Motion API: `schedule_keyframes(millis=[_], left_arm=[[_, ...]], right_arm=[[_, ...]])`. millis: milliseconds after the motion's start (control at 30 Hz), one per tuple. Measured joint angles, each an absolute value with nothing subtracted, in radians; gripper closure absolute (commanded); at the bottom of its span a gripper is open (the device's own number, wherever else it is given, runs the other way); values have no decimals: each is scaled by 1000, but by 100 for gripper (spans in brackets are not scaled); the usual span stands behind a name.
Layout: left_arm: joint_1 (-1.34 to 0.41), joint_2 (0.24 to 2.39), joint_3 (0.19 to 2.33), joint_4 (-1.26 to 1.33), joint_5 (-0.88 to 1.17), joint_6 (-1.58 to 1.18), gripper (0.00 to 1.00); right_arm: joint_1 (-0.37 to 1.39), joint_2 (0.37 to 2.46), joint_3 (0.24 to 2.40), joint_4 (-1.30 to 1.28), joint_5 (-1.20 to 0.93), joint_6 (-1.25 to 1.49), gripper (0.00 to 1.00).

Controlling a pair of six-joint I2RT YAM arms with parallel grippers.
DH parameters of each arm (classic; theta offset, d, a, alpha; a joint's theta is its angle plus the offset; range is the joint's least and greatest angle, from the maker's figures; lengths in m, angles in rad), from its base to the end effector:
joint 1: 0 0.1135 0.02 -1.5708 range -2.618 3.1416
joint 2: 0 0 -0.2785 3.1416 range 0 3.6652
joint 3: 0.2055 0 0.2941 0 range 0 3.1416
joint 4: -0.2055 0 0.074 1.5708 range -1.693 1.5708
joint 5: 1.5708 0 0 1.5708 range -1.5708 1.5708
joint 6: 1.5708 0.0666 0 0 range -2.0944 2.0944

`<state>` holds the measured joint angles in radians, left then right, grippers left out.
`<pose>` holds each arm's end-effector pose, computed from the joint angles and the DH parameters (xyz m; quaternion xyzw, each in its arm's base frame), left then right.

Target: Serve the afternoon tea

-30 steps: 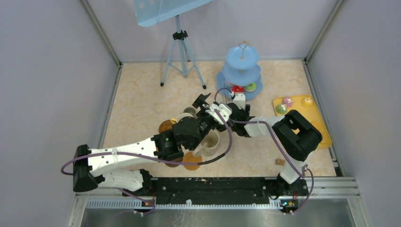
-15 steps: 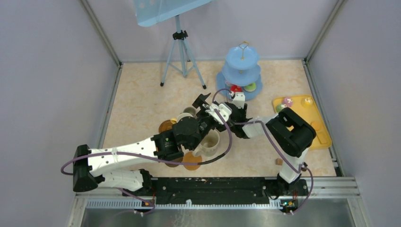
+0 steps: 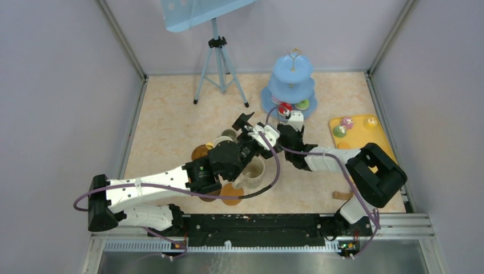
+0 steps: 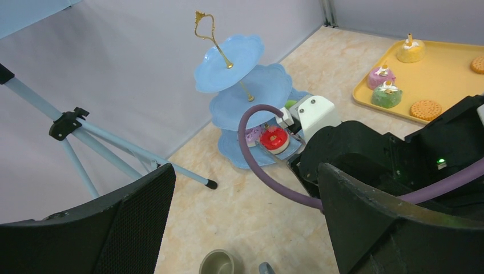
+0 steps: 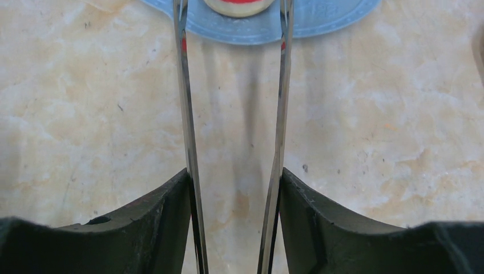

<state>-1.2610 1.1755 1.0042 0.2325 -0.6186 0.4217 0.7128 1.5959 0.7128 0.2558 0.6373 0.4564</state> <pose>0.1388 -0.3070 0.3884 0.3388 0.6002 -0.0922 0.7186 0.2978 0.2050 0.1327 0.0331 0.8572 0.0054 0.5139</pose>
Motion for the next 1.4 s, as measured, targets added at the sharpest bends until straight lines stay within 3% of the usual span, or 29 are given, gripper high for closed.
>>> schedule_keyframes(millis=[300,733,1000,1400], left_arm=[[-1261,1176,1004,233,-619,421,1],[-1261,1176,1004,230,-611,416,1],[-1261,1176,1004,223,-596,410,1],[-1261,1176,1004,223,-595,410,1]], right_arm=[[713,1427,659,75,584,483,50],[661,913,656,-495,548,581,53],[279,966,837,-713,351,556,51],[19,1082,980,-850,124,481,48]])
